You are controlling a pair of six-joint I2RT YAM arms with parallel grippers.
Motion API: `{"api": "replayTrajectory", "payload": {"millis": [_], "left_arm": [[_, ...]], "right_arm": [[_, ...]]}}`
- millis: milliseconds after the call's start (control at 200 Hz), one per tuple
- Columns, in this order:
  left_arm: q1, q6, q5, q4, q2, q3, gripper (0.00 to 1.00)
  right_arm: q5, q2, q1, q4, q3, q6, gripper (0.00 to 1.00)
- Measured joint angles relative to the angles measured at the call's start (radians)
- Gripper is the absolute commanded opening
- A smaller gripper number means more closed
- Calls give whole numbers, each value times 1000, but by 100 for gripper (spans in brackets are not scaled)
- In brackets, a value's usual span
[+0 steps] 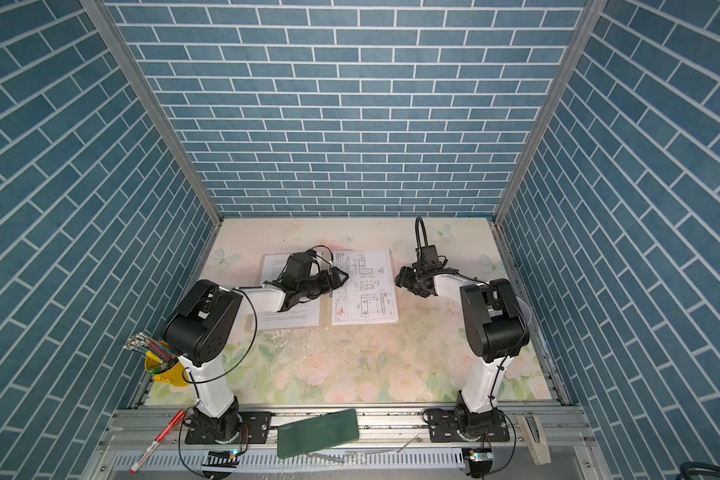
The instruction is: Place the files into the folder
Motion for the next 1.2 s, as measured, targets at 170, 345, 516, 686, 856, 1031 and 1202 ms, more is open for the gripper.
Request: {"api": "replayTrajectory", "payload": {"millis": [170,345,516,686,856,1031,1202], "left_arm": [[-60,-38,-11,18,2,-5,98],[-117,-80,-31,45,16,-5,98],[-124,-100,-53,53,16,-5,100],[-114,-62,-84,-14,2,5,100],[-87,-2,-87,-77,0,69,100],[-52,55,-55,-87,9,140,100],[-21,109,-12,-96,64,213,100]], "right_arm": [[-25,5,-23,11,0,-14,71],[-55,12,-48,27,0,-14,72],[-58,12,-68,28,0,-15,72],[-56,3,-85,39,-15,-15,72],[-52,-23,-90,74,-61,-15,72],[-50,-48,-92,104,-103,-14,72],[-47,-63,-94,112,-124,-15,72]]}}
